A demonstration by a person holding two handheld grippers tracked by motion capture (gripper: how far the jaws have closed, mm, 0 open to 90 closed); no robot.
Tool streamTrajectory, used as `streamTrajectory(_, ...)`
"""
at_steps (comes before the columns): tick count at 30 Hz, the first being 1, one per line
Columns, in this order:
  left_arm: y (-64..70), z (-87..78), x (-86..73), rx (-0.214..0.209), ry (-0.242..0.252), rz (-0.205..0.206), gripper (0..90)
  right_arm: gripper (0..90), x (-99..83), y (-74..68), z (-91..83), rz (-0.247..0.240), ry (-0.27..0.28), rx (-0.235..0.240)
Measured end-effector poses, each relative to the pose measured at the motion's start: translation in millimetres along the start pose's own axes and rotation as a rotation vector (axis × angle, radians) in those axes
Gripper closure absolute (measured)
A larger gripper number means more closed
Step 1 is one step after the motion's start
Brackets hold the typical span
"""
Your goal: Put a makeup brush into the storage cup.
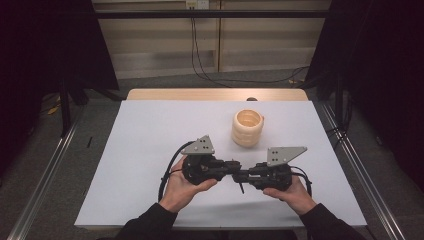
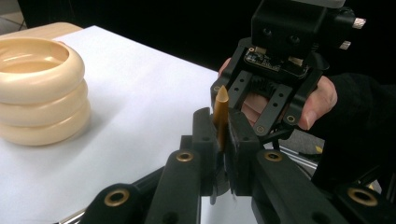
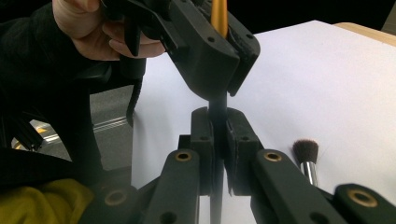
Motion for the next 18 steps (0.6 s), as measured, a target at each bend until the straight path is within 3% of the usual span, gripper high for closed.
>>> streamTrajectory(7,-2.0,-0.6,-2.0,-0.006,0.039,0.018,81.0,83.0,0.8,-0.5,0.1,-0.006,0.004,0.004)
streamTrajectory(11,-4.4,-1.6,-1.4,0.011,0.063,0.004,73.0,83.0,1.4,-0.3,-0.4,-0.004,0.009,0.001)
streamTrajectory(18,-6.0,-2.1,-0.5,0.042,0.091,0.028,58.2,83.0,1.9,0.1,-1.4,-0.004,0.014,-0.003)
Point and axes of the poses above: each handheld gripper's, and its own axes: z roughly forward along the jaws, x roughly out of its top, y roughly to its right, the point moved 5 cm from there along z, roughly forward along the jaws, and after that the axes turned 14 degrees about y, right-handed, at the moved point
